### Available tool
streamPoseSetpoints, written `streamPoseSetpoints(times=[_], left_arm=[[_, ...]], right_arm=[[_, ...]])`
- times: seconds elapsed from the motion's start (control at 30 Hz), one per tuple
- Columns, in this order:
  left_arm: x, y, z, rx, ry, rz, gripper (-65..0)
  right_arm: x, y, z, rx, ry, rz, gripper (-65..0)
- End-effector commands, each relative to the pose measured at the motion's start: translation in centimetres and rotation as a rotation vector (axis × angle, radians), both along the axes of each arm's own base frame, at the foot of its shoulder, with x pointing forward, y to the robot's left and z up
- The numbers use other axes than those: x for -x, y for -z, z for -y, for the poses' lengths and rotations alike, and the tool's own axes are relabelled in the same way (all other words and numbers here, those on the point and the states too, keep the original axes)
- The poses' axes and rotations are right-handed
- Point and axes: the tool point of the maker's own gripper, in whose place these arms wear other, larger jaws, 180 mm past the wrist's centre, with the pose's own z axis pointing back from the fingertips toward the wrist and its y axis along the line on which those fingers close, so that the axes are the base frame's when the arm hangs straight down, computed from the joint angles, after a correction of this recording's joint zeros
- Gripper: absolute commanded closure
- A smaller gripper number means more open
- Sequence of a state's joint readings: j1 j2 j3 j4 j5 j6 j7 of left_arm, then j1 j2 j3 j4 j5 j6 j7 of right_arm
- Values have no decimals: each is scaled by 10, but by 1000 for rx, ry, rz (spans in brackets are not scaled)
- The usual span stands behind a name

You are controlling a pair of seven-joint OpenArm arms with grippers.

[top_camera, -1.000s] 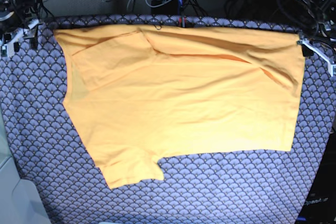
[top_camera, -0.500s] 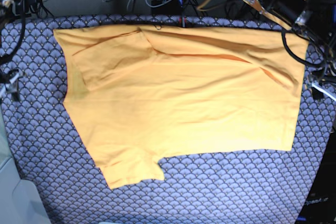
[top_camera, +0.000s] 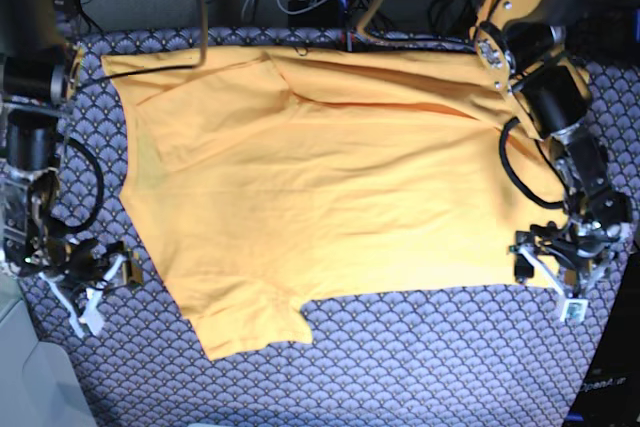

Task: Fold the T-shirt properly
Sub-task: 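Move both grippers down to the shirt's hem corners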

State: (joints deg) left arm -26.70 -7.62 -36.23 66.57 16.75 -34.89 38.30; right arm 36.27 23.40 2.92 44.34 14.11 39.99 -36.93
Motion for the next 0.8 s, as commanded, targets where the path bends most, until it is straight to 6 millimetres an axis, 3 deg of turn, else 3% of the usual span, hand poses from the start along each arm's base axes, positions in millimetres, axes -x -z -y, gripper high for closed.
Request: streamPoseSetpoints(times=[0.0, 0.2, 0.27, 0.43, 0.57, 0.7, 0.77], left_arm=[[-18, -24, -5, -10, -4, 73, -516], [-38, -8, 7, 45, -8, 68, -516], [-40, -9, 5, 39, -2, 62, -516], [-34, -15, -4, 12, -16, 47, -516], [-20, -6, -9, -15, -20, 36, -516], [-4, -3, -11, -50, -18, 38, -516], [0, -1, -10, -56, -17, 36, -516]], right_arm=[[-20, -24, 0, -10, 1, 71, -374], [-40, -12, -30, -60, -20, 115, -374], [-40, -7, -30, -63, -15, 118, -374], [-40, 1, -30, -106, 8, 136, -374], [-40, 2, -31, -133, 19, 162, -376], [-30, 16, -32, -137, 21, 140, -376], [-31, 18, -42, -147, 9, 137, -376]])
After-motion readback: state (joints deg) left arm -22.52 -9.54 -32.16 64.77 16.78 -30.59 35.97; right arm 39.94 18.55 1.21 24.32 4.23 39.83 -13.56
